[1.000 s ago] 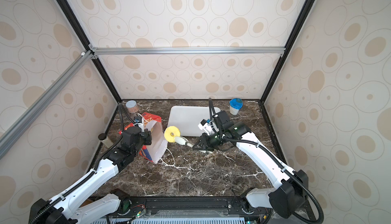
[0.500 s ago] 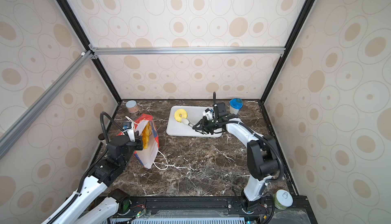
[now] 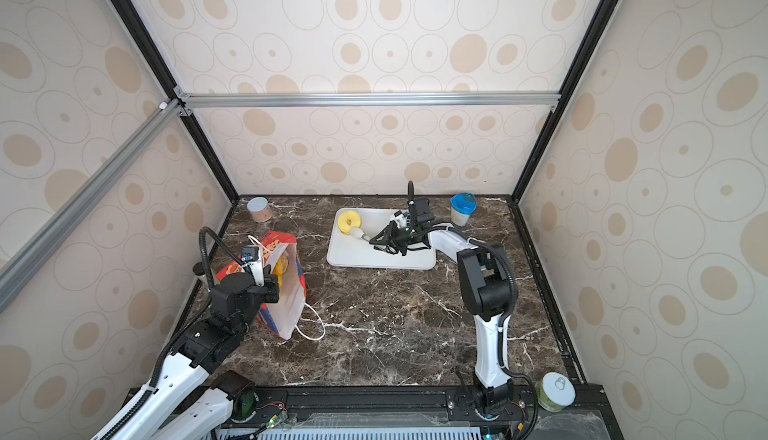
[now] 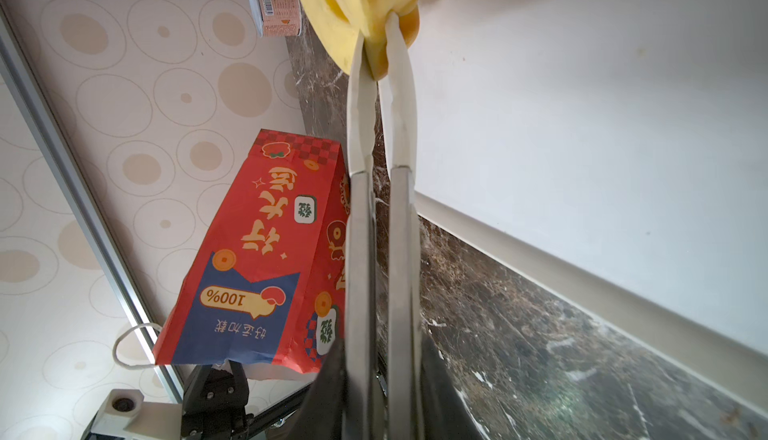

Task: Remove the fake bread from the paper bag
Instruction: 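Lower the yellow ring bread onto the white tray and open the tongs, then carry the empty tongs with the right gripper back to the bag mouth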

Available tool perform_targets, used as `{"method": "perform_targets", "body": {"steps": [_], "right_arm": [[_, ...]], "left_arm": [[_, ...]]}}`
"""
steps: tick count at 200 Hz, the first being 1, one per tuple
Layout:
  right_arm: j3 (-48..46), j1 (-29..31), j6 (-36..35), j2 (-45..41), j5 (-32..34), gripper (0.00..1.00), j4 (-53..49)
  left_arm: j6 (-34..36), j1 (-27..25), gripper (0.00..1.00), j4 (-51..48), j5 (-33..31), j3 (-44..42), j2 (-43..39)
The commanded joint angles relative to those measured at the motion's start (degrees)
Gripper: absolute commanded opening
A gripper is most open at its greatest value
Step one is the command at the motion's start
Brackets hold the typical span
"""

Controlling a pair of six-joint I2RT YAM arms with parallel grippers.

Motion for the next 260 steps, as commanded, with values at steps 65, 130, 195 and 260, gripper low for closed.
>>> {"method": "perform_targets", "body": {"steps": [65,130,195,260], "right_arm": [[-1.83,-0.93,-2.26,-3.25,-1.50,0.35,0.05],[-5.11,-1.70,-2.44,-5.72,-2.93,0.46,2.49],[-14.80,-1.80,-1.73,-15.56,-4.59,0.40,4.90],[-26.07,6.41,-8.67,-37.22,-5.71,0.40,-7.14]], "left_arm": [[1.17,-0.11,0.00,1.78,8.78,2.00,-0.30],[0.46,-0.10,0.00,0.65,8.74,3.21,0.01],[1.86,-0.07,0.00,-1.42,8.83,4.50,0.03],[1.74,-0.15,0.00,-1.27,14.74,5.31,3.35]]}}
